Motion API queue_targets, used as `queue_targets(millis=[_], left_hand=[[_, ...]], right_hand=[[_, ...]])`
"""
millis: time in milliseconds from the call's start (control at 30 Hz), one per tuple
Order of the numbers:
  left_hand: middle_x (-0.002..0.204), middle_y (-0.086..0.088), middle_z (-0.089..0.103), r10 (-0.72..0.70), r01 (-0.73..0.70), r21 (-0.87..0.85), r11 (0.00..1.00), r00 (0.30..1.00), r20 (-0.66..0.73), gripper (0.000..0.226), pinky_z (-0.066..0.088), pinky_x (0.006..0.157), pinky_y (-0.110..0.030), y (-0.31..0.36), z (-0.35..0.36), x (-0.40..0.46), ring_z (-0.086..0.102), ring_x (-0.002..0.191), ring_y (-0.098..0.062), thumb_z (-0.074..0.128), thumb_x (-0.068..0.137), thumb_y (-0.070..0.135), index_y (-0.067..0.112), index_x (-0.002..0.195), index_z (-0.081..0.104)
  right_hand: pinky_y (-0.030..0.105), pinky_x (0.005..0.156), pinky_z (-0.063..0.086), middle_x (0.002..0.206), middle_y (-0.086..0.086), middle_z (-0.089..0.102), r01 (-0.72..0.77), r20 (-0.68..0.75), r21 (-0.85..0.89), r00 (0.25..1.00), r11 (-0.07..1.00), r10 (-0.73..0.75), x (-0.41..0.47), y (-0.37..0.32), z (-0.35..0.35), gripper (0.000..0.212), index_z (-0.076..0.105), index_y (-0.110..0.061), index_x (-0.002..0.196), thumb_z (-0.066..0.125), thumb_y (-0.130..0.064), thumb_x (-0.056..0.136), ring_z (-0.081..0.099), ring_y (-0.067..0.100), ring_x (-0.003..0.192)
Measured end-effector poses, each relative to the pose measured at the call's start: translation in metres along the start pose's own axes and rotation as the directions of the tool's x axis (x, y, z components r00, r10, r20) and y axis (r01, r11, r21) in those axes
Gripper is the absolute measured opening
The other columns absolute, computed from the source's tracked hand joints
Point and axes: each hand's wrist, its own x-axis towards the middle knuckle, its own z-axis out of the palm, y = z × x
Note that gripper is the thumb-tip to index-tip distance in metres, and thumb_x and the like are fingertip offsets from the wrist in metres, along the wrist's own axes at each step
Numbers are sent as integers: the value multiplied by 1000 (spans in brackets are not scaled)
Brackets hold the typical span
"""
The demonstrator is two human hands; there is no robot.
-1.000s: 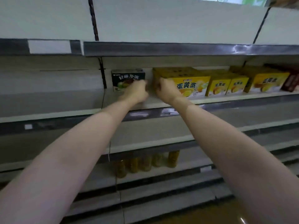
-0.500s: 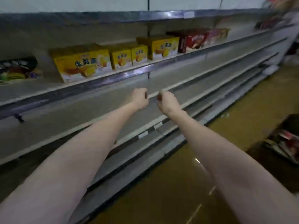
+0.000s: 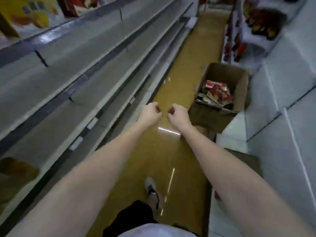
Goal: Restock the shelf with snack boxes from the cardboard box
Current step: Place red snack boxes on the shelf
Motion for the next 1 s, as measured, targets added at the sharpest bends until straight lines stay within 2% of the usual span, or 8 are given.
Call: queue_targets(millis=[167,300,433,600,700,800,933,1000], left_hand=[[82,-3,68,86,-83,-25,996,983,162,6,50,71,-28,34,77,58,65,86,-26,61,84,13,12,85,67],[86,-4,69,156,-142,-79,987,962,224,6,53,74,-31,57,128,113,64,82,-23,61,85,12,12,88,66],[86,-9,66,200,-171,-116,978,925,322,5,51,73,-33,63,175,165,63,83,-24,60,87,6,11,88,63],[95,-10,67,235,-216,-93,972,883,407,9,53,81,-33,68,211,230,63,89,-24,61,88,5,6,96,65],[94,-6,67,260,-249,-83,965,863,434,8,56,82,-41,80,226,262,64,89,-24,62,88,9,11,95,65],[89,3,63,269,-258,-86,962,854,446,7,58,77,-40,96,232,287,62,83,-16,62,89,14,20,90,61],[92,2,64,260,-256,-76,964,835,484,7,58,76,-39,119,244,318,64,85,-18,60,90,14,19,94,61],[97,-2,66,266,-278,-52,959,823,503,12,57,78,-39,129,253,335,66,91,-23,59,89,13,17,100,62]], right_hand=[[36,84,53,101,5,66,-233,-50,44,971,971,235,22,84,-12,8,66,-15,97,60,-14,91,61,23,94],[33,79,54,100,-1,64,-335,-112,59,934,941,339,61,133,-25,7,65,-22,98,64,-18,93,60,17,91],[26,75,44,102,0,63,-440,-135,46,887,897,442,105,168,-29,8,66,-19,99,62,-15,93,58,16,92],[23,79,43,105,-5,56,-481,-112,-39,873,876,475,152,192,-31,13,64,-19,106,61,-15,94,55,11,92],[24,80,46,105,-8,54,-489,-128,-54,868,870,480,179,204,-36,15,64,-23,107,61,-16,94,55,10,94],[29,86,51,108,-6,56,-511,-149,-31,852,859,502,202,215,-47,13,63,-24,104,62,-16,94,56,11,99],[25,79,43,102,-5,55,-542,-193,-1,825,841,531,229,238,-68,13,58,-25,93,61,-12,92,55,13,94],[23,76,41,102,-5,55,-551,-207,17,815,835,542,244,252,-76,15,58,-25,94,62,-11,92,53,11,90]])
